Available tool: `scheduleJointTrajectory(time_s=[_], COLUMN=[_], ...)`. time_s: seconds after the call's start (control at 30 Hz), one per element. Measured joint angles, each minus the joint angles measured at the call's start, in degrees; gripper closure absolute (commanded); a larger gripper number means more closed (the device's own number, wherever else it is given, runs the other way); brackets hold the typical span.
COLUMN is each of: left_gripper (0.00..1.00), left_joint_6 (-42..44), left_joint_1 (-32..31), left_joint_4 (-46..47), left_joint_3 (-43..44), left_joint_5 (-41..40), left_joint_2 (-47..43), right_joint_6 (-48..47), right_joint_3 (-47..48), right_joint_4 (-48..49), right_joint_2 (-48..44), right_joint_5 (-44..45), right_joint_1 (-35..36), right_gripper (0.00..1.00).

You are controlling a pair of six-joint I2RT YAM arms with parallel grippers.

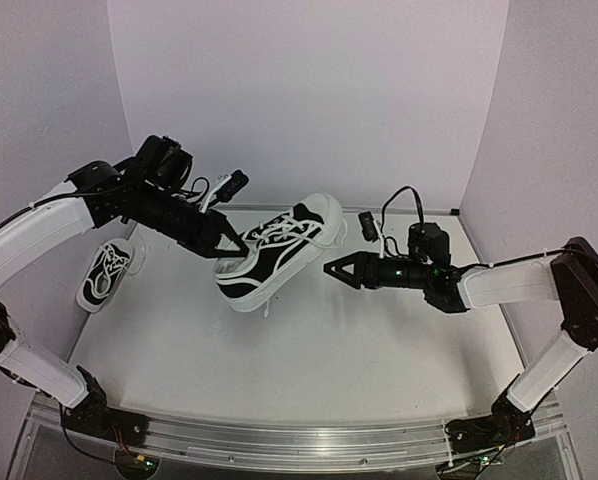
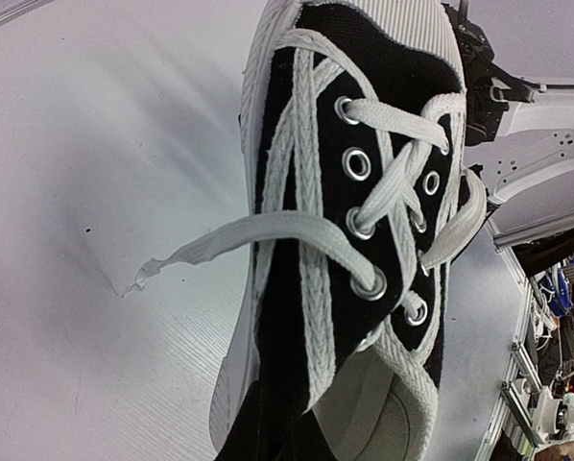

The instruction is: Tie the shoes

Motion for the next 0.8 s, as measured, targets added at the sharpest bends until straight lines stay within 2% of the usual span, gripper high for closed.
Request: scheduleJointTrajectory(time_s=[0.27,0.5,0.67,0.8], left_gripper=[1.00,1.00,1.00,1.00], left_joint_6=[0.4,0.3,0.3,0.1], left_joint_1=[0.0,0.0,0.0,0.0], left_joint_4=[0.0,0.0,0.0,0.3], left_joint_3=[0.0,-0.1,-0.1,-0.7], left_joint_5=[2.9,4.0,4.0,4.0], left_joint_2=[-1.4,-1.4,-1.4,-1.6], right_joint_6=[-8.2,-14.1,-17.2,-19.5], right_joint_3=[1.9,2.8,4.4,5.7], right_joint_4=[-4.6,-8.3,-10.4,-12.6], right_joint_2=[-1.3,-6.3,-7.9,-8.0], right_joint_5=[2.8,4.2,4.3,4.6], right_joint_1=[0.1,0.2,1.0,1.5], right_gripper=[0.25,0.32,0.43,0.58])
